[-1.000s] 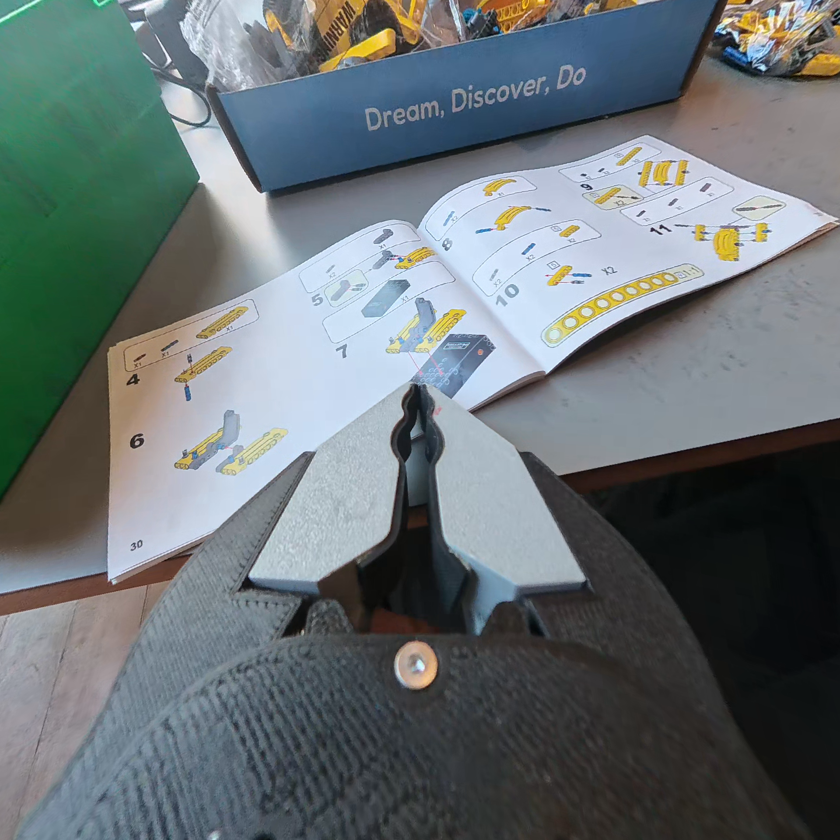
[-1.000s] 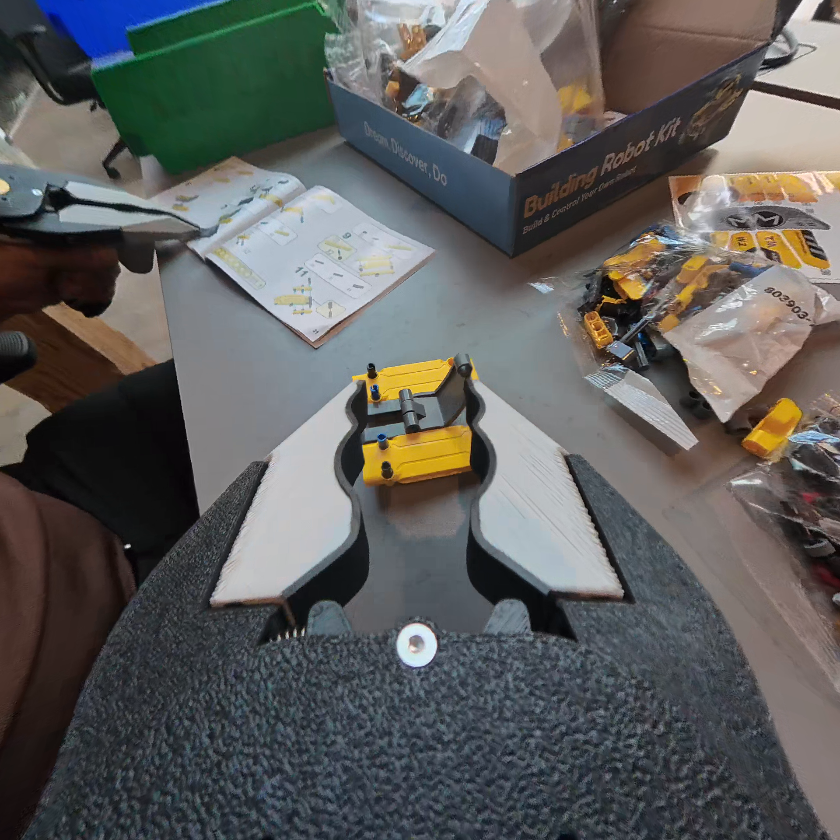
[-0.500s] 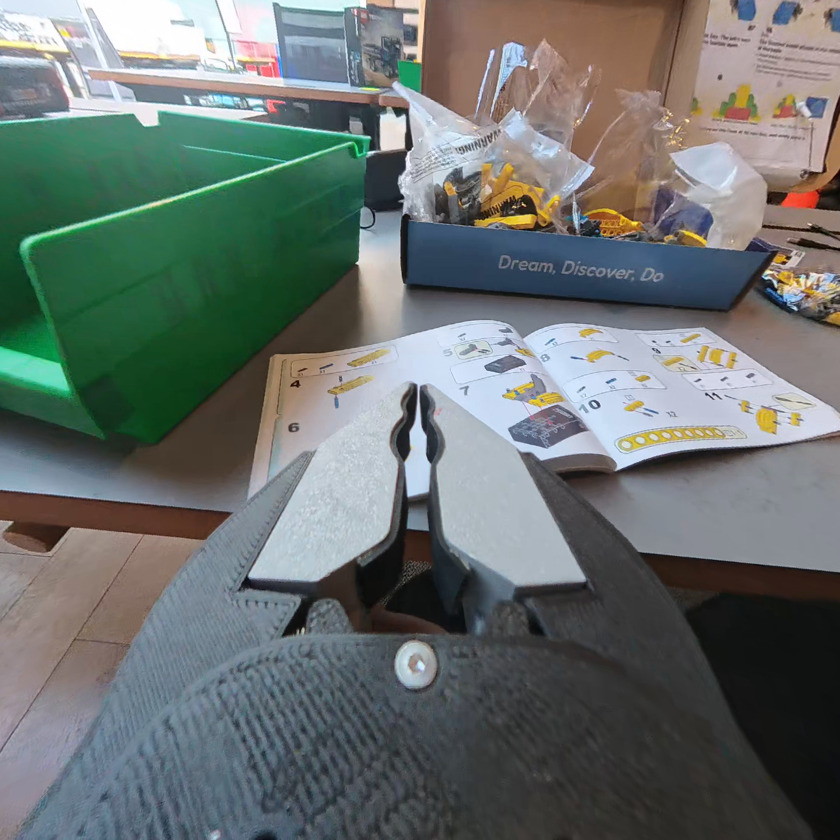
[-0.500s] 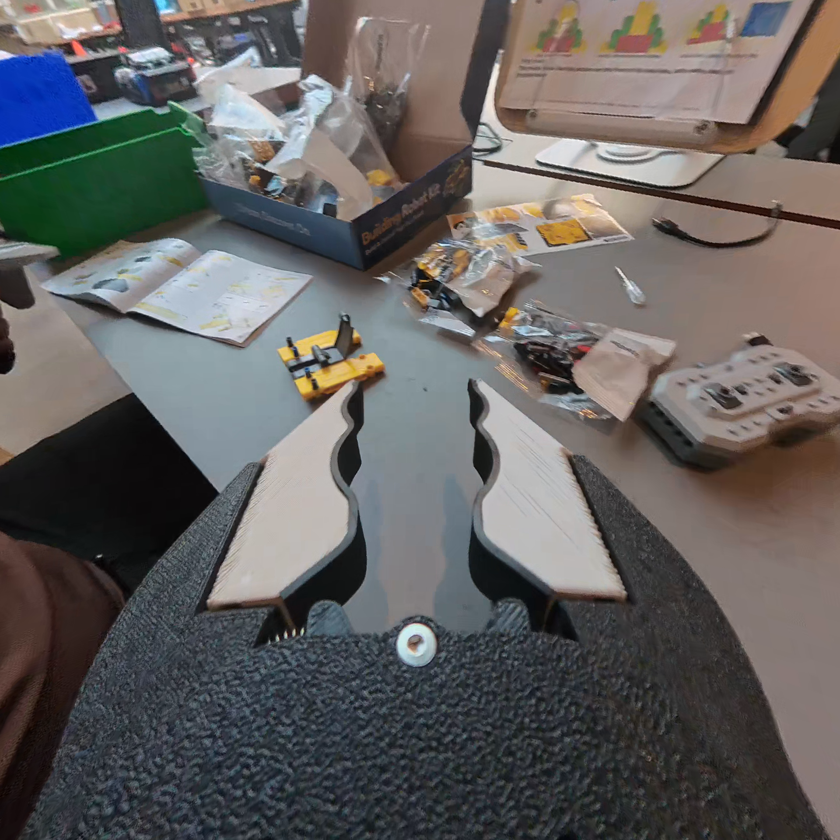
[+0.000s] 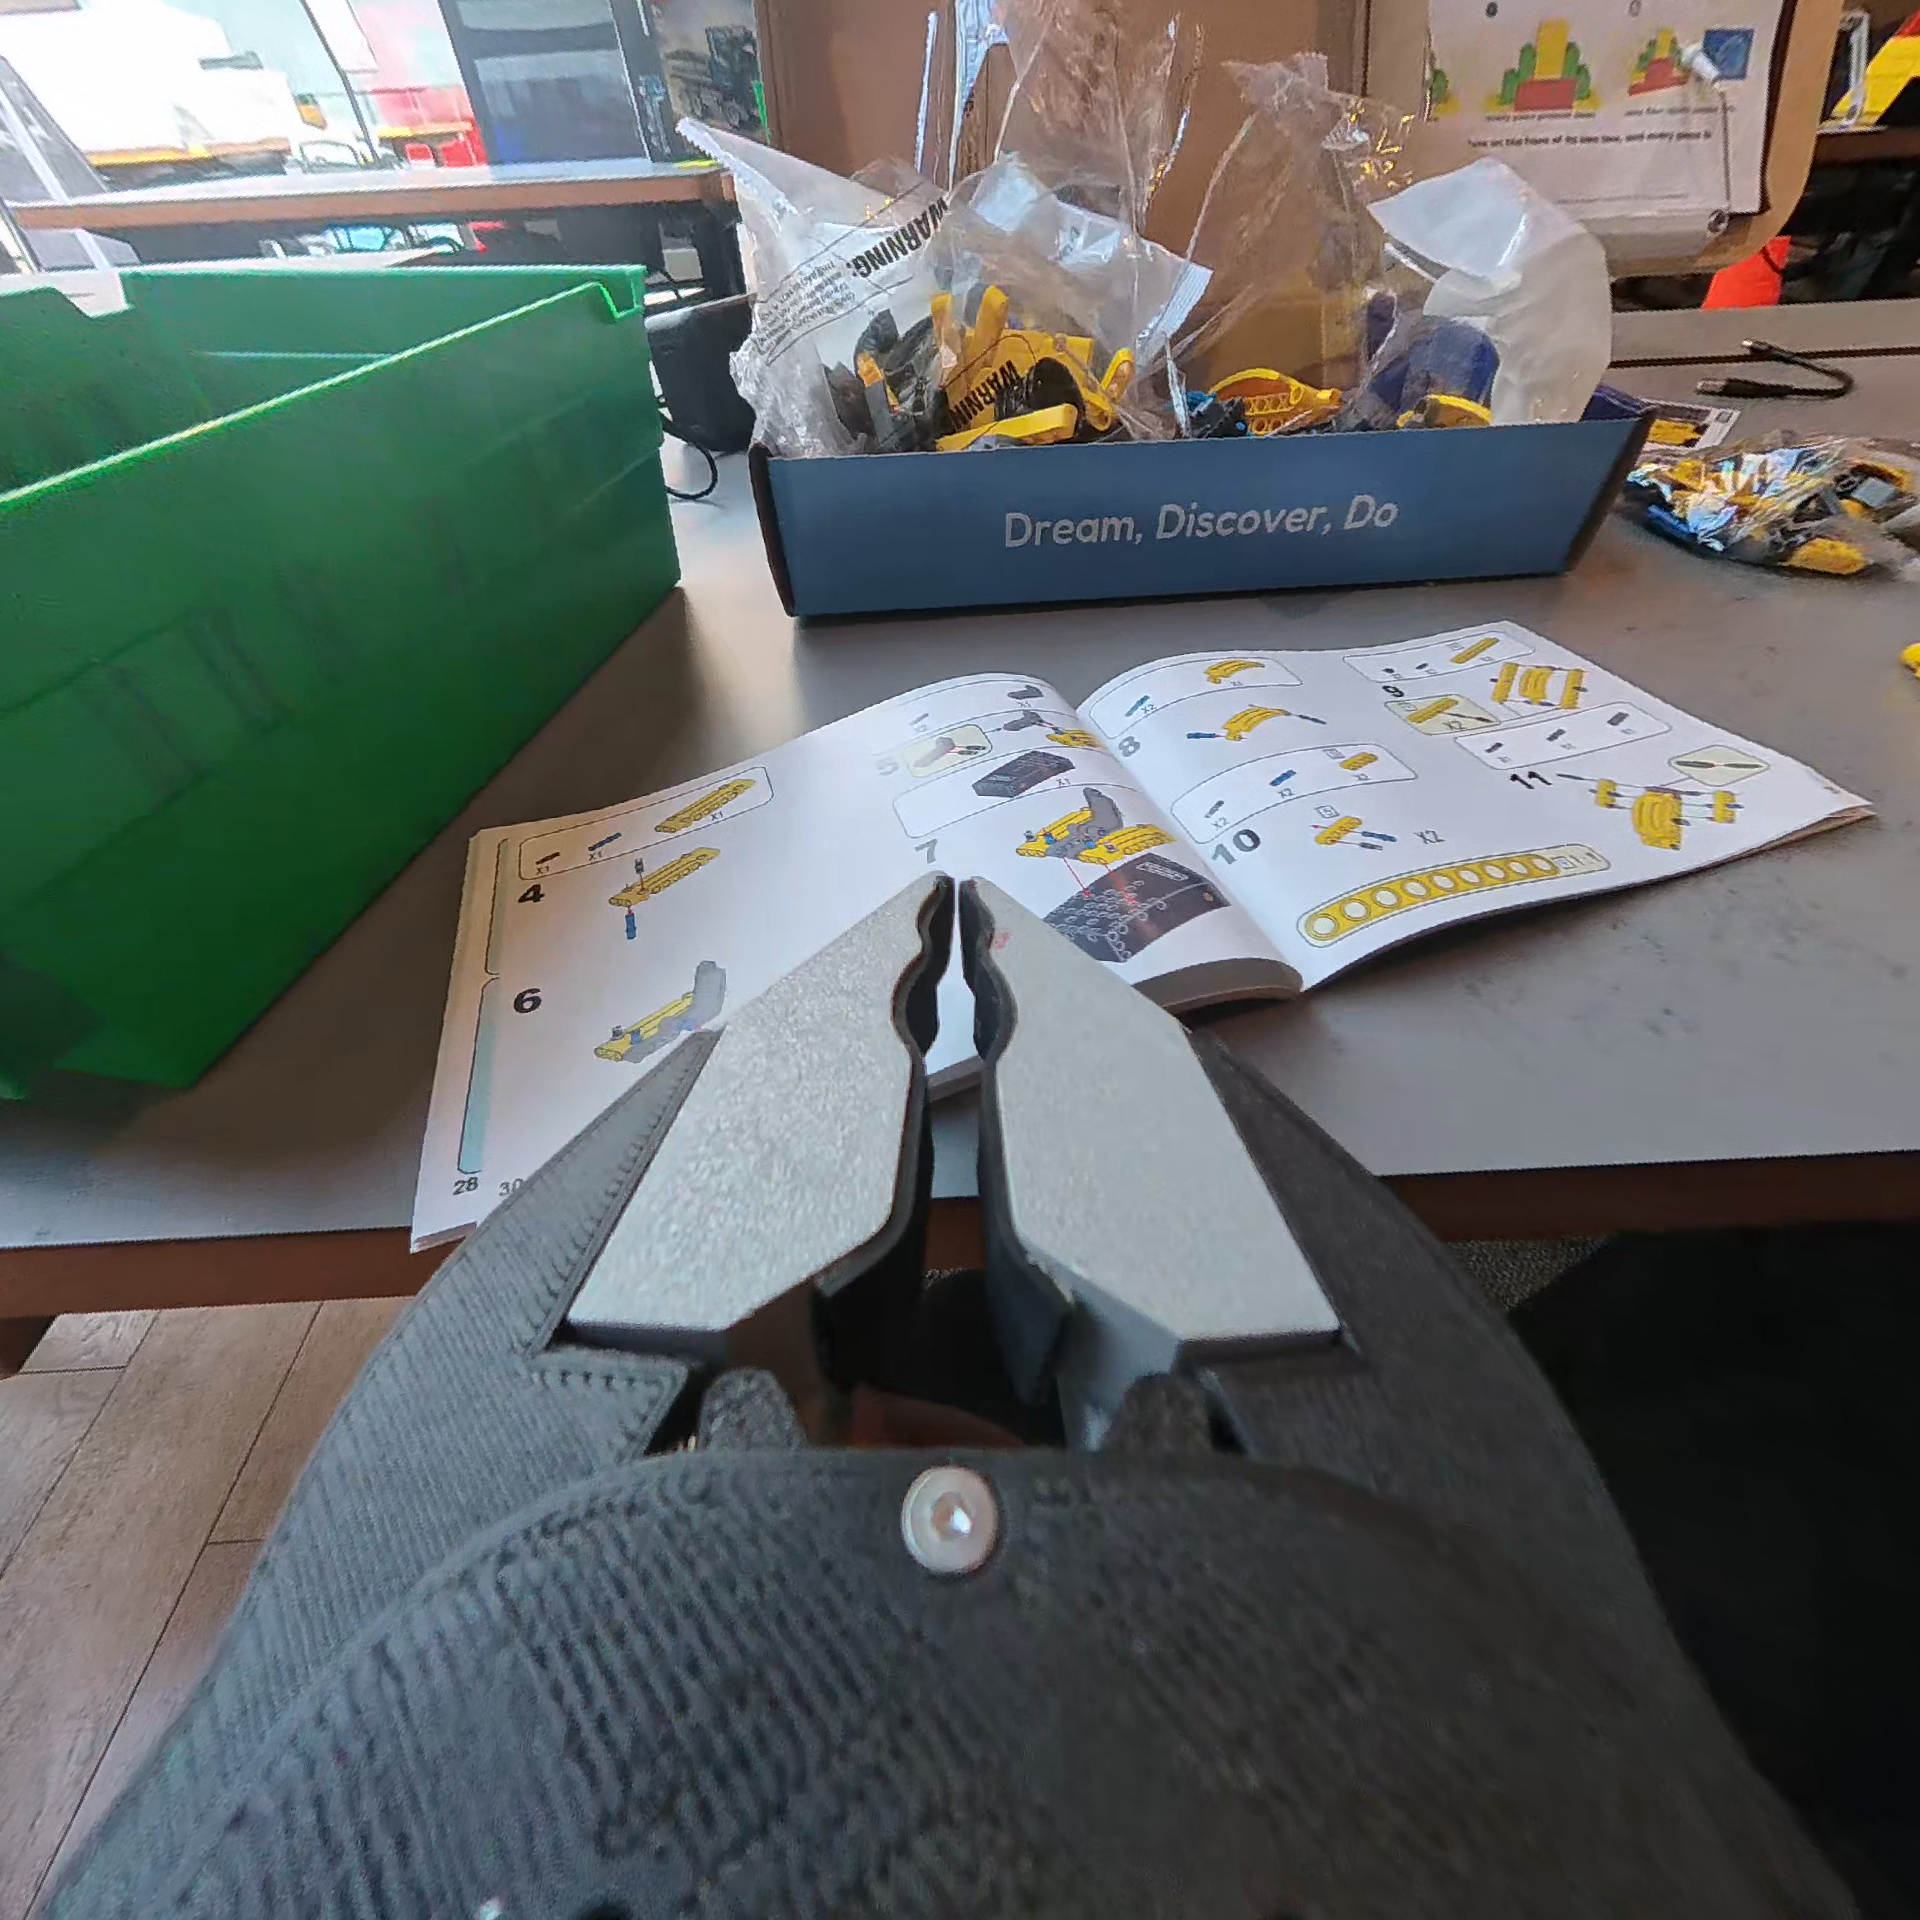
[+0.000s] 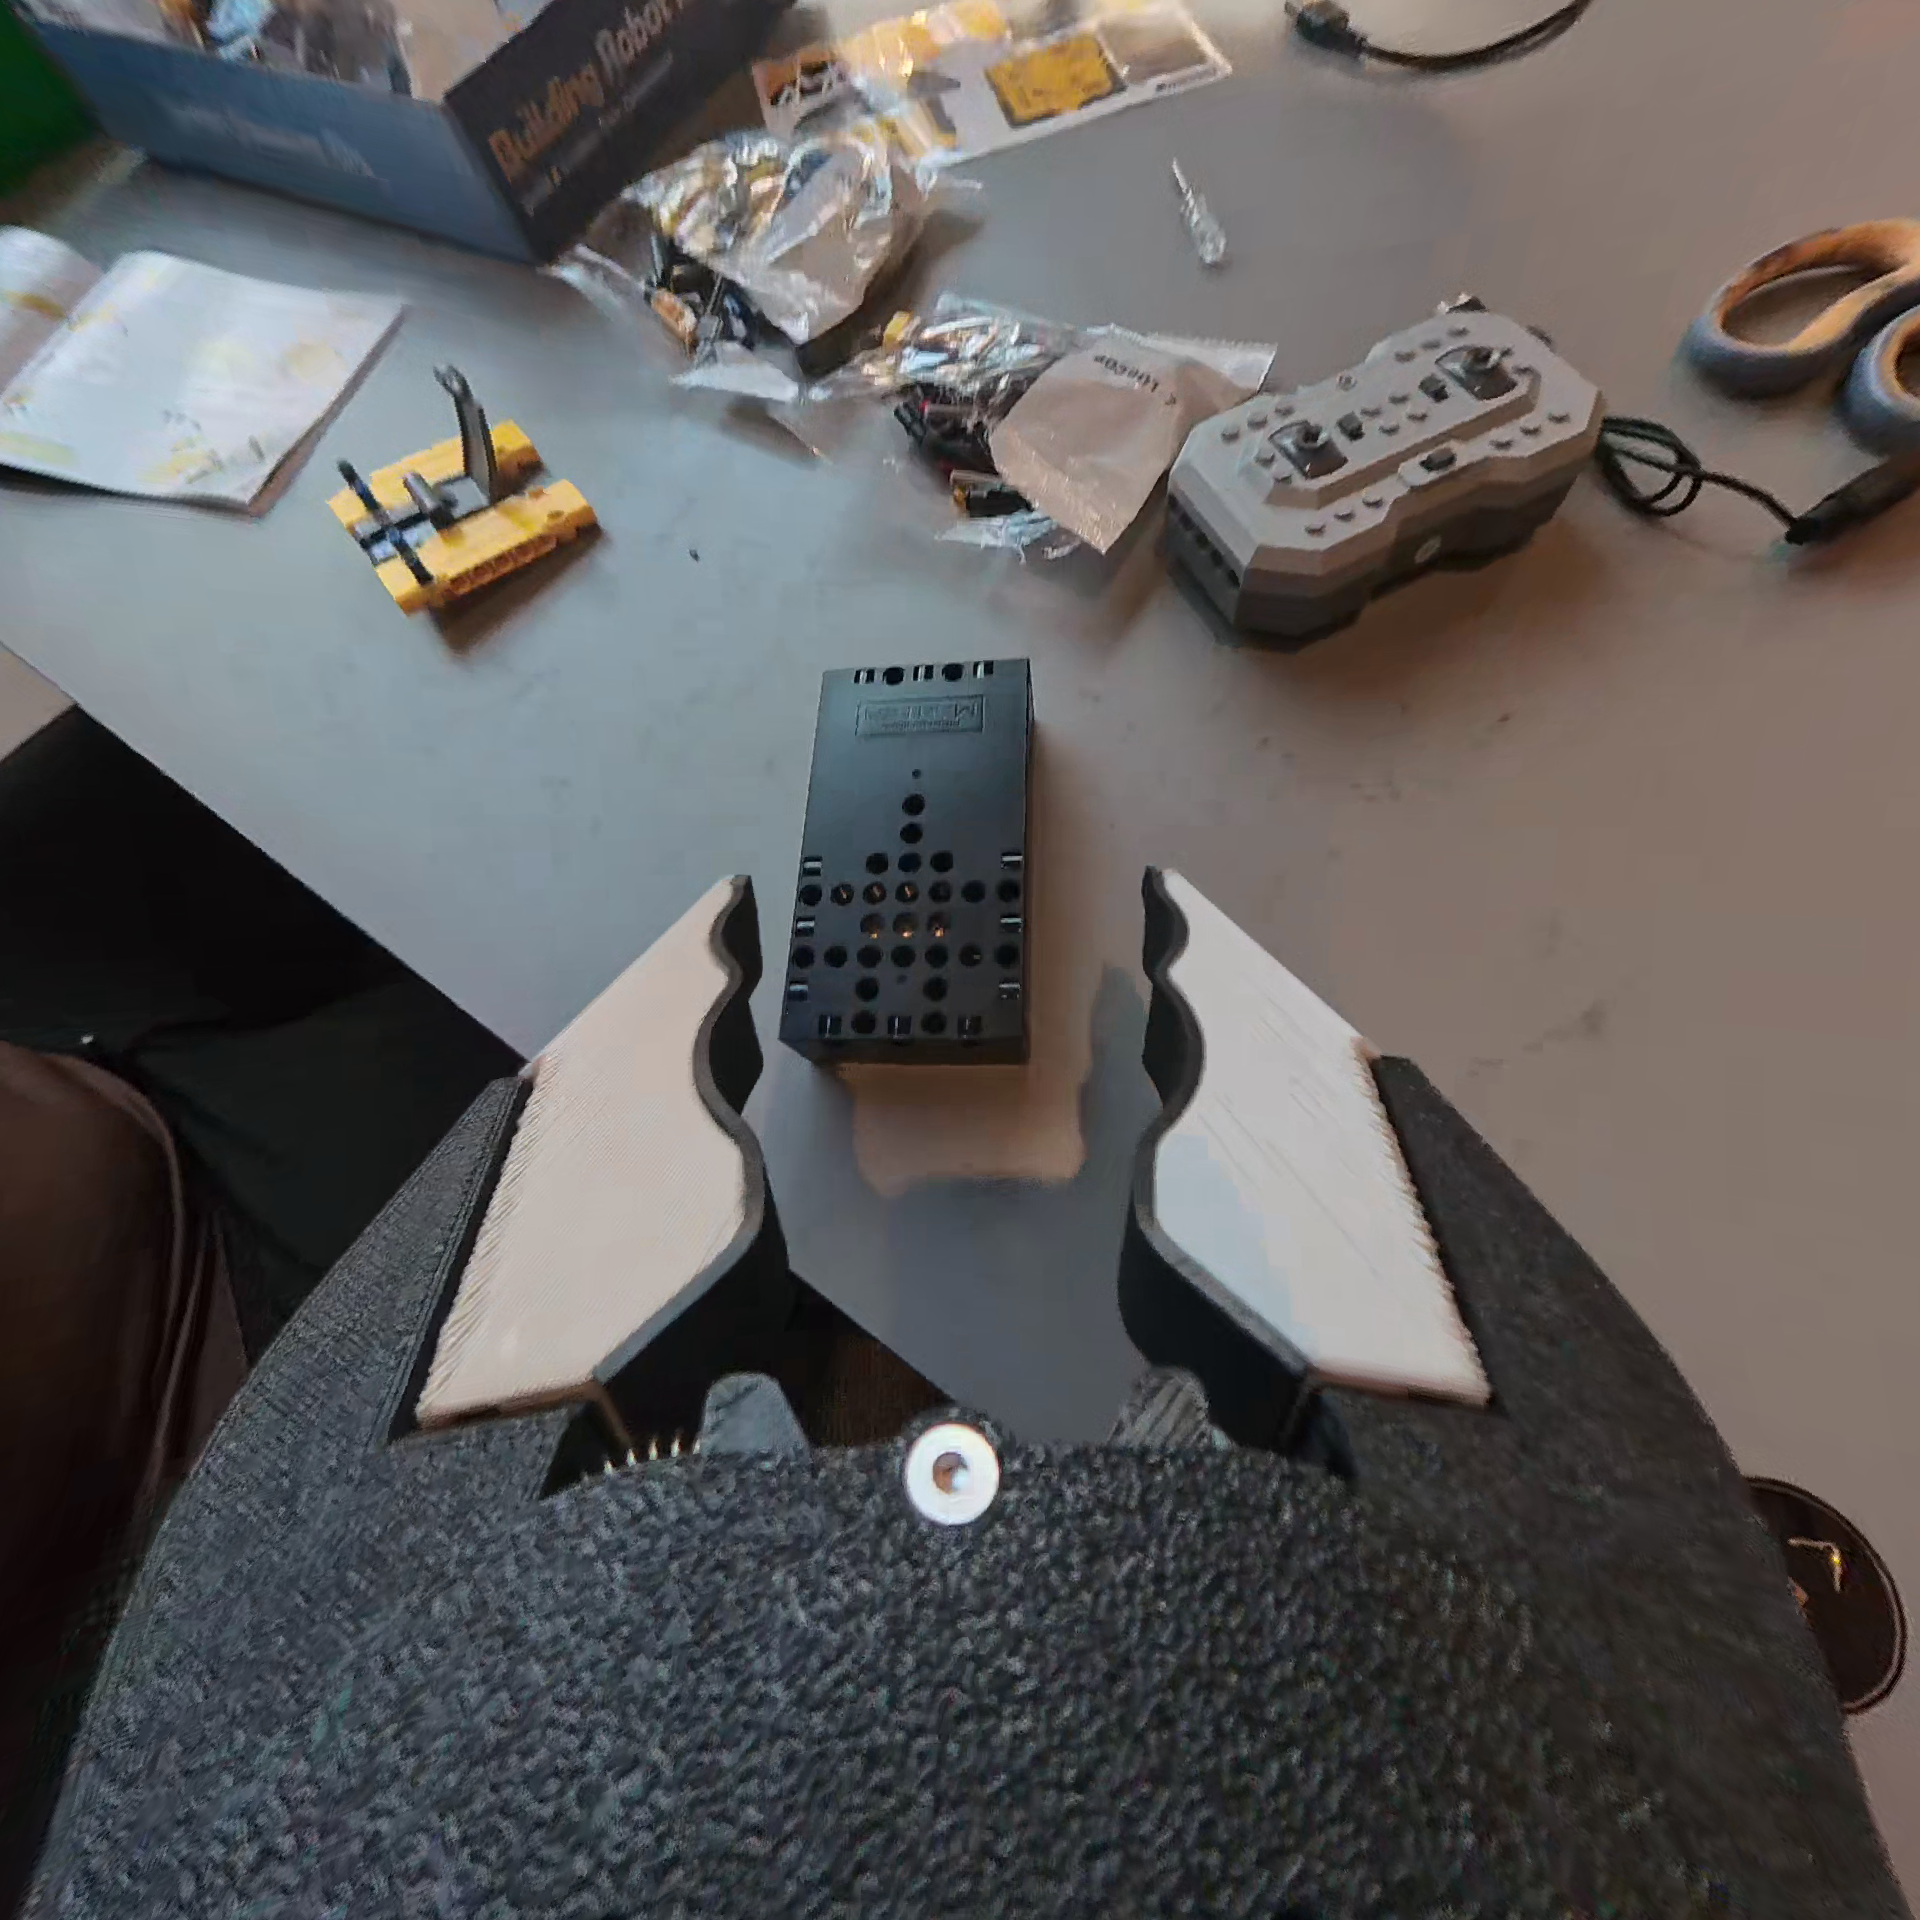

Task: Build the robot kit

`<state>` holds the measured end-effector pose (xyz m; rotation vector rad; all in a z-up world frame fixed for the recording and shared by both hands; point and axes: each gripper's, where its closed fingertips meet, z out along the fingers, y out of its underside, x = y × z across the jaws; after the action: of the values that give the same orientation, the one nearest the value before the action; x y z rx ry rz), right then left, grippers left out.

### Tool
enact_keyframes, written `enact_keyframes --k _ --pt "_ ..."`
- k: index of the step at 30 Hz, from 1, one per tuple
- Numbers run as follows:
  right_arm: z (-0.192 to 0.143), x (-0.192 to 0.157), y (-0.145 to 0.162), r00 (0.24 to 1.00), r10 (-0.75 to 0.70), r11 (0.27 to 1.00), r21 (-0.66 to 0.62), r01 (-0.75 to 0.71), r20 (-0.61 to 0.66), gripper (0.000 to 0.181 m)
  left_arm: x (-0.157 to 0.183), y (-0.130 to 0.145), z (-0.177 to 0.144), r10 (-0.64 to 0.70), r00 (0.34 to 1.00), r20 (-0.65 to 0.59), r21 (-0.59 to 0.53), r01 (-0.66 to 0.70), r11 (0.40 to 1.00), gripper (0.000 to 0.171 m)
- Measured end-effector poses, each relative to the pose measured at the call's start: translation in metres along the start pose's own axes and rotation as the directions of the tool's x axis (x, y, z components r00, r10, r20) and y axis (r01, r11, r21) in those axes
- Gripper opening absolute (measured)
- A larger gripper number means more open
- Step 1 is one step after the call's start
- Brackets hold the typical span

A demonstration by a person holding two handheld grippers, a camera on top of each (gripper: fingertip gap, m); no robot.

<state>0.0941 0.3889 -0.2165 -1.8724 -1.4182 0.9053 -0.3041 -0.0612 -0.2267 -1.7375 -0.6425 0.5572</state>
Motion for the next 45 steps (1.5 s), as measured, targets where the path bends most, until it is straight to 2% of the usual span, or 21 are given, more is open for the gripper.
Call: enact_keyframes --k 3,9,10,16,18,22,27,30,35,41,42,43,44,45 --pt "0.008 -0.006 0.019 0.999 -0.033 0.996 -0.082 0.036 0.038 0.074 0.002 0.001 0.001 -0.004 1.0 -0.01 -0.005 0.004 1.0 0.0" --pt "0.034 -0.019 0.039 0.996 -0.072 0.983 -0.164 0.079 0.05 0.074 0.01 0.005 0.003 0.013 0.999 -0.038 -0.022 -0.014 1.0 0.0" --pt "0.039 -0.021 0.041 0.997 -0.072 0.981 -0.177 0.077 0.036 0.068 0.011 0.006 0.003 0.015 0.999 -0.049 -0.025 -0.016 1.0 0.0" --pt "0.071 -0.06 0.028 0.999 -0.026 0.987 -0.16 0.033 0.045 0.067 0.015 0.01 0.006 -0.001 0.996 -0.085 -0.043 -0.003 0.999 0.0" --pt "0.084 -0.073 0.019 0.997 0.071 0.988 -0.135 -0.071 -0.003 0.065 0.018 0.011 0.006 0.0 0.995 -0.102 -0.049 -0.005 0.999 0.0" --pt "0.102 -0.116 0.009 0.986 0.167 0.979 -0.127 -0.162 0.029 0.067 0.022 0.013 0.006 0.009 0.992 -0.127 -0.064 -0.017 0.998 0.0" --pt "0.105 -0.151 0.006 0.959 0.262 0.958 -0.152 -0.245 0.106 0.066 0.02 0.013 0.005 0.008 0.991 -0.132 -0.058 -0.015 0.998 0.0" --pt "0.097 -0.172 0.007 0.951 0.255 0.959 -0.173 -0.226 0.173 0.061 0.016 0.012 0.005 -0.005 0.993 -0.12 -0.059 -0.002 0.998 0.0" --pt "0.092 -0.148 0.008 0.99 0.128 0.981 -0.154 -0.119 0.053 0.06 0.004 0.004 0.003 -0.033 0.997 -0.065 -0.024 0.031 0.999 0.0" --pt "0.088 -0.131 -0.006 0.991 0.124 0.99 -0.078 -0.12 0.04 0.046 -0.007 -0.001 0.0 -0.056 0.998 -0.022 0.008 0.056 0.998 0.0" --pt "0.087 -0.131 -0.011 0.994 0.104 0.994 -0.049 -0.101 0.045 0.036 -0.007 0.0 0.001 -0.058 0.998 -0.024 0.004 0.058 0.998 0.0" --pt "0.084 -0.13 -0.019 0.997 0.065 0.998 -0.003 -0.065 0.048 0.011 -0.006 0.001 0.001 -0.058 0.998 -0.028 0.0 0.058 0.998 0.0" --pt "0.078 -0.131 -0.031 0.999 0.019 0.997 0.072 -0.022 0.05 0.0 -0.005 0.002 0.001 -0.055 0.998 -0.029 -0.001 0.055 0.998 0.0" --pt "0.069 -0.13 -0.044 0.999 -0.007 0.988 0.152 0.0 0.05 0.0 -0.005 0.002 0.001 -0.05 0.998 -0.031 0.0 0.05 0.999 0.0"
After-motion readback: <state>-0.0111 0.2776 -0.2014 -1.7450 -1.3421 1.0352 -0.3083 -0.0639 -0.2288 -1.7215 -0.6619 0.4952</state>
